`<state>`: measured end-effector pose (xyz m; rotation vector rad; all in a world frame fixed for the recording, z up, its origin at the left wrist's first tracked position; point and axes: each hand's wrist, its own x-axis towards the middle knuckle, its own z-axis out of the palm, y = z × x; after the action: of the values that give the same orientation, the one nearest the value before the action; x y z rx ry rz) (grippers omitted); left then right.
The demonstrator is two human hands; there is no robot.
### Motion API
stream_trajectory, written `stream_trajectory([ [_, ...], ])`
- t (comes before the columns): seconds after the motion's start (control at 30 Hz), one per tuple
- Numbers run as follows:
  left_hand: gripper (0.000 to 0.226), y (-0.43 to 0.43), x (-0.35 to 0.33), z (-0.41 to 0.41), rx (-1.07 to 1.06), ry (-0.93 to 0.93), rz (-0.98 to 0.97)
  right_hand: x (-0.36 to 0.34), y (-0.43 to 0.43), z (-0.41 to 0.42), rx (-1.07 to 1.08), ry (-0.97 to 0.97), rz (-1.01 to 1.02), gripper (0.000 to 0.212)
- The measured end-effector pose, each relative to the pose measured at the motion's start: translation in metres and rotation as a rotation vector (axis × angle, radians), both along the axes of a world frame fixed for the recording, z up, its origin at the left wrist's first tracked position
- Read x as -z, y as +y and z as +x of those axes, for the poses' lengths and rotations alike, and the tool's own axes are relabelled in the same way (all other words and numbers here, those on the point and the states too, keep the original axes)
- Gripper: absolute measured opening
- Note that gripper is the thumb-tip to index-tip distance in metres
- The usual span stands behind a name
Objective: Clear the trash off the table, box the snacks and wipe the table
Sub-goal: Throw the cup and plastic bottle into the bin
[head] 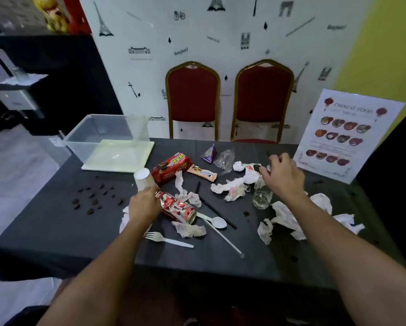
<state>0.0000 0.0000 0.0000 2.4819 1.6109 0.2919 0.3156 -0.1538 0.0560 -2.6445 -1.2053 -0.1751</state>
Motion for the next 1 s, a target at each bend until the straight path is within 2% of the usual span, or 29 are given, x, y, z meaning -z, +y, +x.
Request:
stream_trajectory([
  [0.07, 0.037, 0.001, -0.001, -0.002, -0.056, -0.002, -0.009, 0.002, 0.001, -0.001, 0.042, 0.122, 0.013, 0.041],
  [0.13, 0.048, 0.008, -0.001, -0.004, -0.098, 0.008, -0.014, 0.008, 0.003, -0.002, 0.013, 0.154, -0.005, 0.039],
  [0.23, 0.061, 0.029, -0.004, -0.005, -0.132, 0.050, -0.024, 0.006, 0.012, -0.006, -0.072, 0.136, -0.015, 0.035],
  [0.37, 0.070, 0.060, -0.004, -0.003, -0.138, 0.132, -0.068, -0.009, 0.026, -0.017, -0.114, 0.070, 0.080, 0.027],
  [0.5, 0.070, 0.085, -0.003, -0.003, -0.118, 0.203, -0.157, -0.034, 0.051, -0.037, -0.169, 0.035, 0.151, 0.022],
  [0.63, 0.055, 0.106, 0.002, -0.006, -0.031, 0.255, -0.258, -0.052, 0.091, -0.070, -0.210, 0.027, 0.298, 0.024],
  [0.73, 0.049, 0.121, 0.011, -0.014, -0.008, 0.100, -0.270, -0.064, 0.130, -0.110, -0.269, 0.009, 0.431, 0.025],
  [0.83, 0.046, 0.130, 0.015, -0.032, -0.006, -0.166, -0.339, -0.077, 0.173, -0.159, -0.338, 0.035, 0.556, 0.023],
  [1.0, 0.045, 0.138, 0.008, -0.089, -0.174, -0.613, -0.287, -0.098, 0.238, -0.251, -0.415, 0.118, 0.755, 0.023],
])
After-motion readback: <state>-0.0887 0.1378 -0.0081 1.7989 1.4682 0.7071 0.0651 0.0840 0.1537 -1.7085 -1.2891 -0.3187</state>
